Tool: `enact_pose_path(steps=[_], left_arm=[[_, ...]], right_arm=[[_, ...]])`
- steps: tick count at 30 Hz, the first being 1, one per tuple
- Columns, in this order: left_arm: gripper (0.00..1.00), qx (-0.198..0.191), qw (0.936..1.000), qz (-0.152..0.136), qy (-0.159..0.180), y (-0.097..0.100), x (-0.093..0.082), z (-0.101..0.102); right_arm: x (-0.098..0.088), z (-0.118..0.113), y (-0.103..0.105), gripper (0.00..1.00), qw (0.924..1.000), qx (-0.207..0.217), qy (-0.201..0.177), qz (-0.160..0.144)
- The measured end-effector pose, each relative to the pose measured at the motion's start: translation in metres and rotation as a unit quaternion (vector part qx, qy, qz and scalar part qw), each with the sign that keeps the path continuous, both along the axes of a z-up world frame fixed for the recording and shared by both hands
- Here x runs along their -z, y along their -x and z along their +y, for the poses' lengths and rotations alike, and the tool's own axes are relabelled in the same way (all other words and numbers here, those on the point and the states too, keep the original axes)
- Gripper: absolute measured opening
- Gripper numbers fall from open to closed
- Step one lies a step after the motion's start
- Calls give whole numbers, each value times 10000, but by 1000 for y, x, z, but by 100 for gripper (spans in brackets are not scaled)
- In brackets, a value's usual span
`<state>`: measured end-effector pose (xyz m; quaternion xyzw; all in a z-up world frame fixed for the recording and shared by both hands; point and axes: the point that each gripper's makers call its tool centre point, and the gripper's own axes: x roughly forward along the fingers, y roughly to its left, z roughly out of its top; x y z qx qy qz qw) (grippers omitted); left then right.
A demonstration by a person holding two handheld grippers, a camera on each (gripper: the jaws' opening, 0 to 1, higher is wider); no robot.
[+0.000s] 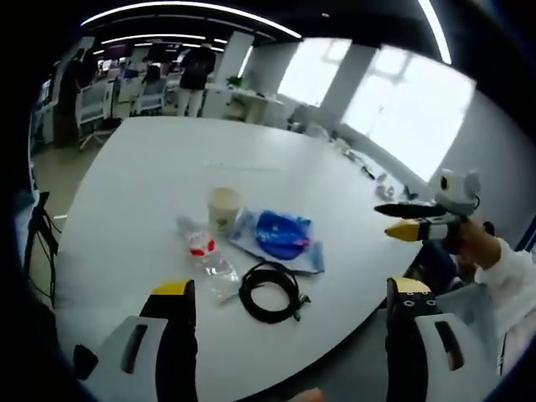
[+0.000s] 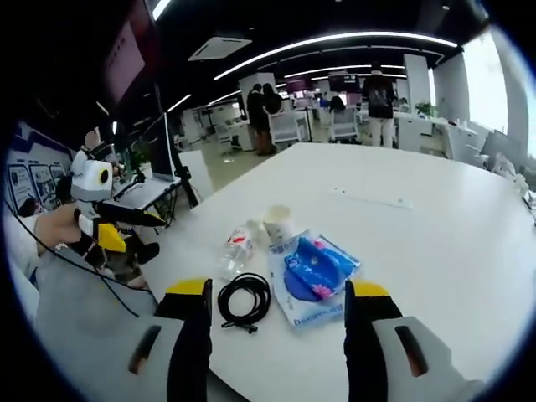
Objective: Arrange the tabletop items into an orderly group along one side of the table until the central work area is clear of visible clutter.
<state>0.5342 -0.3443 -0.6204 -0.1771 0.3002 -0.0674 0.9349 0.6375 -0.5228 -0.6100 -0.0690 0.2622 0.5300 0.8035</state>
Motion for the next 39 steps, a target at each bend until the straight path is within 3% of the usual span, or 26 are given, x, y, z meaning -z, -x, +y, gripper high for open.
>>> enact_pose_path(steps=[6,9,14,18,20,23,29,39], left_arm=[[91,80,9998,106,-139,-10,5,-1],[91,188,9994,202,-213,-13,12,-5],[91,149,9988,433,-156,-14,29,-7],[91,83,9985,540,-81,-17,37,-9],[91,40,9981,611,-37,-18,42,-8],[91,18,9977,676,-29,-18,48,-6],[91,-142,9961,869,-12,-17,59,-1],[91,-162,9920,1248,-106,-30,80,-2]], right_arm=[[-17,-4,12,60,9997,80,-184,-132],[-19,-10,8,60,9990,311,-126,-290],[-23,-18,14,59,9973,623,-264,-294],[-24,-22,19,58,9943,646,-118,-835],[-20,-22,22,57,9941,697,-162,-812],[-8,-23,25,56,9951,842,-215,-480],[-6,-30,12,56,9940,947,-136,-538],[1,-22,22,55,9956,638,152,-669]])
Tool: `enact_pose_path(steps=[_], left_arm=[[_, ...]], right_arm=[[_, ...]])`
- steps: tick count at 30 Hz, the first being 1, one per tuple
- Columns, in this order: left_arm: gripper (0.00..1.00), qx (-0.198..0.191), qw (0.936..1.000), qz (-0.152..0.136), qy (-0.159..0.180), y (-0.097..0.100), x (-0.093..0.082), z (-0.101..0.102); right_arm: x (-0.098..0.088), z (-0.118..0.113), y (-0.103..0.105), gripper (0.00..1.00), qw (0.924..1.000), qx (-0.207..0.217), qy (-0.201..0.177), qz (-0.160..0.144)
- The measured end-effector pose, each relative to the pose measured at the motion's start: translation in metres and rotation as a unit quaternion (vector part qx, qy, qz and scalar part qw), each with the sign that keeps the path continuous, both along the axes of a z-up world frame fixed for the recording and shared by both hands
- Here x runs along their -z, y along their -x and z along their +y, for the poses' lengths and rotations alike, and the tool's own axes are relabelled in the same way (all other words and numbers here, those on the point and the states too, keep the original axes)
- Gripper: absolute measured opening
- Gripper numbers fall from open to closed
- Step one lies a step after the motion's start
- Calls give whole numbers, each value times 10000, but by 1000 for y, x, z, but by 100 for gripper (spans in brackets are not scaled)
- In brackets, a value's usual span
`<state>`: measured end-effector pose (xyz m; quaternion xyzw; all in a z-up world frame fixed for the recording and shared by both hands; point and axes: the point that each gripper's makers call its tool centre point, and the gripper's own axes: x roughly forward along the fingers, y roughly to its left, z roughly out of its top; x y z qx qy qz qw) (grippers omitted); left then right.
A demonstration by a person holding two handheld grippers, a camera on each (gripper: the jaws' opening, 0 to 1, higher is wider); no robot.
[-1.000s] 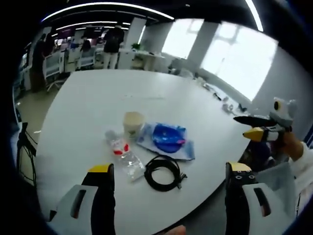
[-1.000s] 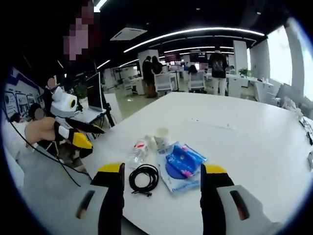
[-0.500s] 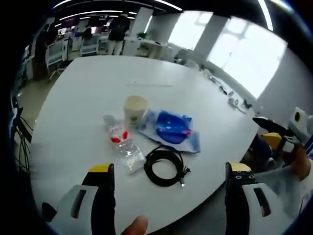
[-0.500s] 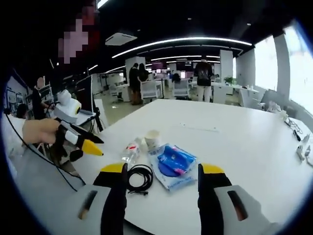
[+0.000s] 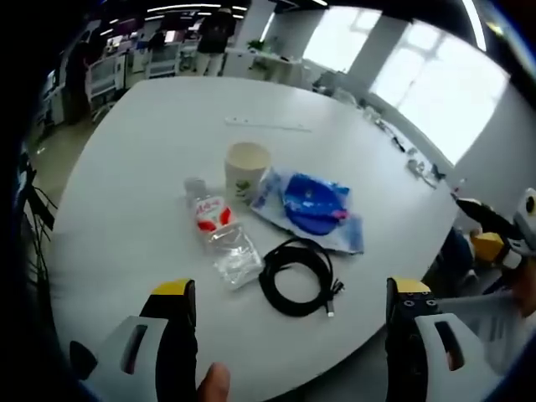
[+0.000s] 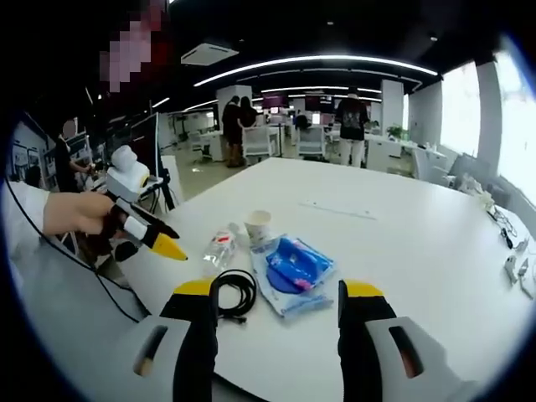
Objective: Arrange the tabletop items into an orderly group along one side of the table until the central work area is clear of visible clutter.
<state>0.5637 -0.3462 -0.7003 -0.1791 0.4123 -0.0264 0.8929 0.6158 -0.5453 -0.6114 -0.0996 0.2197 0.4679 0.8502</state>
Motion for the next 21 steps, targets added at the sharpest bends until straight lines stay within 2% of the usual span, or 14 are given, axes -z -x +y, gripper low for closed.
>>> enact_pose_path(steps=[2,5,7,11,17,21], left_arm=[[91,-71,10000,31,37,-6,3,4],[91,-280,9992,59,268,-18,5,8],[90,-379,9989,107,246,-24,8,12],[88,-665,9977,144,-24,-34,13,24],[86,-905,9951,360,169,-40,29,27],[85,-1002,9936,509,65,-39,38,33]], right_arm=[[0,0,1,55,10000,-23,31,-18],[1,-1,0,54,10000,-7,61,-20],[2,-2,-1,54,10000,27,65,-14],[3,-4,-2,53,9999,78,100,3],[3,-4,-1,53,9999,84,82,39],[3,-6,-2,53,9999,119,61,83]])
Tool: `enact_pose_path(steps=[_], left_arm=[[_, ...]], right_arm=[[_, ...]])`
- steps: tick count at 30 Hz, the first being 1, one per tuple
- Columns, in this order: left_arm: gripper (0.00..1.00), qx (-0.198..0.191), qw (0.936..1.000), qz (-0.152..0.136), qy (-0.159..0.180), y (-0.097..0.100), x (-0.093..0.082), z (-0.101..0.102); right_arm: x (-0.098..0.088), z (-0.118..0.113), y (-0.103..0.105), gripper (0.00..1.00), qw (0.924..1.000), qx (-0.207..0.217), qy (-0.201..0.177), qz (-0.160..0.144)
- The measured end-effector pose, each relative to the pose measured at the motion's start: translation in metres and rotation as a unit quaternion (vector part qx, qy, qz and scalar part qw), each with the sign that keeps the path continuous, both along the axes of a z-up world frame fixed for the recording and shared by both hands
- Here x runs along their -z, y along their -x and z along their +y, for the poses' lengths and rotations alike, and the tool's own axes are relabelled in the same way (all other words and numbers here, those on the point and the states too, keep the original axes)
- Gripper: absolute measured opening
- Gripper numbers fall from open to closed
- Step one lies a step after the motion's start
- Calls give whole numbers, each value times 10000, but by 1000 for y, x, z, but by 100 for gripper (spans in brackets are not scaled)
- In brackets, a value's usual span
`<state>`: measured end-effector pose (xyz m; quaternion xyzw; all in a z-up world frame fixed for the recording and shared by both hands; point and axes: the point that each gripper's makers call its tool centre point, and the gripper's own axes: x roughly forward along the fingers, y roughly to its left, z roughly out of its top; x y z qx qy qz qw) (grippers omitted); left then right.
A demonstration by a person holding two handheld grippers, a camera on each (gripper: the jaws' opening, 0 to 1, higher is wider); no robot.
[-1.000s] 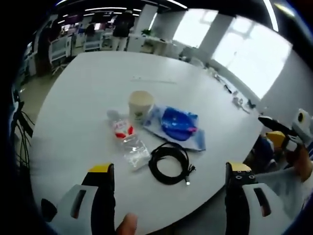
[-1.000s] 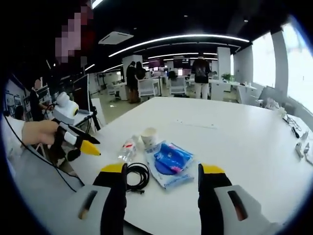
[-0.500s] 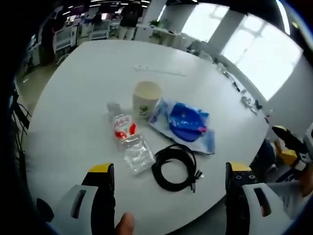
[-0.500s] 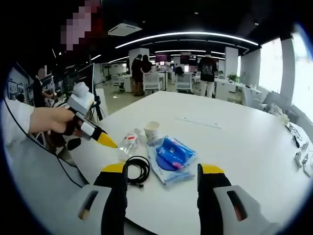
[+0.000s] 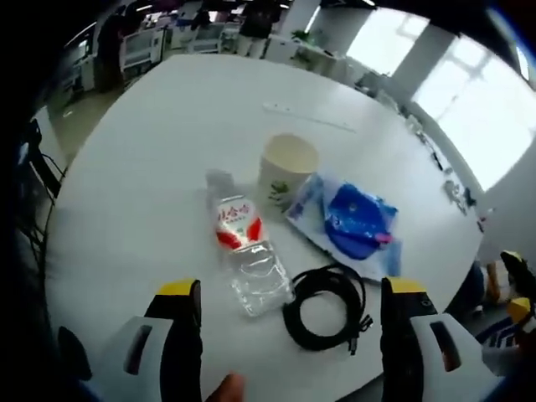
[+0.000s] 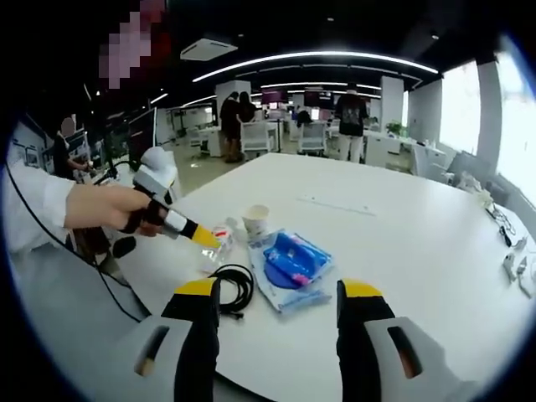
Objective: Arrange the tabletop items into an orderly group along one side of the table until the central work area is clear of visible clutter.
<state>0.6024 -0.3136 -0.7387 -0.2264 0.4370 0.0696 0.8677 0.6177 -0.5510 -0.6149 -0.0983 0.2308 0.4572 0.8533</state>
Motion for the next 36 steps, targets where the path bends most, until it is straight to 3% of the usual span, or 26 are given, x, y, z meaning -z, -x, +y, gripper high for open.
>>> enact_pose_path(steps=[4,8,15,19,26,29,31,36], left_arm=[[85,-79,9995,-23,294,-6,3,-5],[84,-117,9998,54,133,-12,10,1],[84,-383,9988,275,133,-17,27,5],[83,-307,9985,369,248,-20,35,-2],[84,-292,9982,502,165,-26,46,1],[86,-405,9981,425,188,-31,46,2],[87,-402,9983,419,32,-32,49,5],[82,-641,9969,452,77,-32,52,5]], right_arm=[[0,3,2,53,9999,-50,-78,87],[3,5,5,53,9999,-147,-20,82],[1,8,6,53,9997,-203,-106,110],[1,6,4,53,9997,-145,-152,121],[0,2,1,51,9994,-12,-269,208],[0,4,2,51,9994,-44,-267,236],[1,4,3,51,9994,-67,-246,231],[1,5,3,50,9992,-71,-294,275]])
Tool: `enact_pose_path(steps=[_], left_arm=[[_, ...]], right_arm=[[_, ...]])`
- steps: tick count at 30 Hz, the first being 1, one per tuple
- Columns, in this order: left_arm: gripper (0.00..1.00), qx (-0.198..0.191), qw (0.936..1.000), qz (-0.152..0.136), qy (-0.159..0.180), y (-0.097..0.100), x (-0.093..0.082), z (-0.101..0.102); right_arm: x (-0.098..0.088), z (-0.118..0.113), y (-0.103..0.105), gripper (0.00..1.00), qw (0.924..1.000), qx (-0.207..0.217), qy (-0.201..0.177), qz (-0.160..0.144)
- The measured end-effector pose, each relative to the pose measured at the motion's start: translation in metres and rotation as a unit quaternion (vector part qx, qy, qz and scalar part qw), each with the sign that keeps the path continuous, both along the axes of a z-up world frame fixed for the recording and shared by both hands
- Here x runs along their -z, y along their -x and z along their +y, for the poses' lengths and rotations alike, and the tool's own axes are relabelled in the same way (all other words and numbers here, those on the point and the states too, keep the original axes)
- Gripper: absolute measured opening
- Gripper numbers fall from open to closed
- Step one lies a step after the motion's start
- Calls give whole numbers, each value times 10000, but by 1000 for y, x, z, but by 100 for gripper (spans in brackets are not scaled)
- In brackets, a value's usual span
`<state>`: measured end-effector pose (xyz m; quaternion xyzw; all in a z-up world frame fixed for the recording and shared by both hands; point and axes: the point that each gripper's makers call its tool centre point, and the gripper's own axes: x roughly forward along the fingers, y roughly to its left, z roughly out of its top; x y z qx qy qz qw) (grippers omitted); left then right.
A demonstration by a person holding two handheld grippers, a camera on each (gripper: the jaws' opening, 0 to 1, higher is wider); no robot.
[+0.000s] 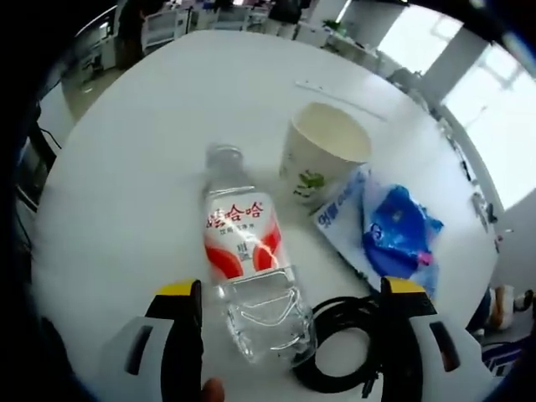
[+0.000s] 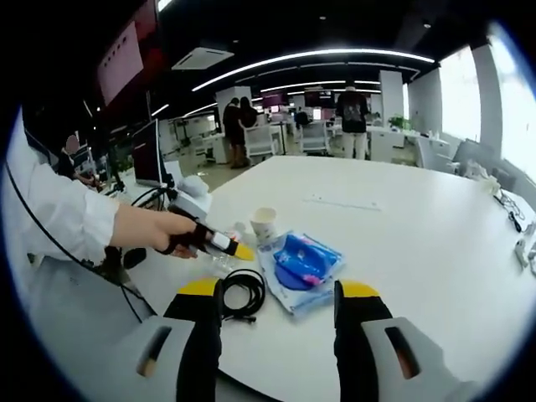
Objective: Arrange the tabletop items into an orderly group along one side of the table until the central work area is clear of visible clutter.
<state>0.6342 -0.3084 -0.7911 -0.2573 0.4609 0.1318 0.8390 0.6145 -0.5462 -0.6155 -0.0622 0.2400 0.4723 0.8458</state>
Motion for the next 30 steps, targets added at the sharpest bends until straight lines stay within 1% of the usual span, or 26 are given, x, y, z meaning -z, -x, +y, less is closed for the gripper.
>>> enact_pose_path(steps=[2,4,5,8,10,12,15,16,18,19,20,21,22,23,25,30], left_arm=[[82,-11,9999,39,-98,1,2,1],[80,88,9995,243,-178,6,9,0],[79,151,9991,216,-323,5,6,2],[80,177,9990,133,-391,3,4,0],[76,120,9983,186,-537,6,4,4],[72,58,9979,166,-630,7,4,5],[69,78,9973,106,-723,6,2,5],[66,89,9970,143,-755,6,3,6],[55,154,9946,277,-993,11,4,15],[49,142,9947,262,-985,12,5,17],[43,23,9943,265,-1036,14,5,21],[41,-204,9952,42,-959,10,4,24],[40,-265,9968,38,-747,10,4,18],[40,-180,9966,71,-801,12,4,21],[39,-115,9973,-14,-720,9,4,20],[36,-263,9987,-153,-414,9,3,16]], right_arm=[[0,0,0,50,10000,-3,-3,9],[1,0,1,50,10000,-14,4,23],[1,1,1,50,10000,-24,9,31],[1,1,2,50,10000,-38,-7,47],[0,2,2,50,10000,-35,-53,65],[0,2,2,50,10000,-36,-58,62],[0,2,2,50,10000,-34,-61,71],[1,2,2,50,9999,-33,-59,78],[1,1,2,50,9998,-15,-128,162],[0,0,1,50,9997,5,-154,172],[-1,0,0,50,9997,36,-174,169],[-1,-1,0,50,9997,54,-180,174],[0,-2,-1,50,9996,76,-186,193],[0,-2,-1,50,9996,86,-185,207],[0,-2,-1,50,9995,93,-202,216],[1,1,2,50,9997,6,-168,203]])
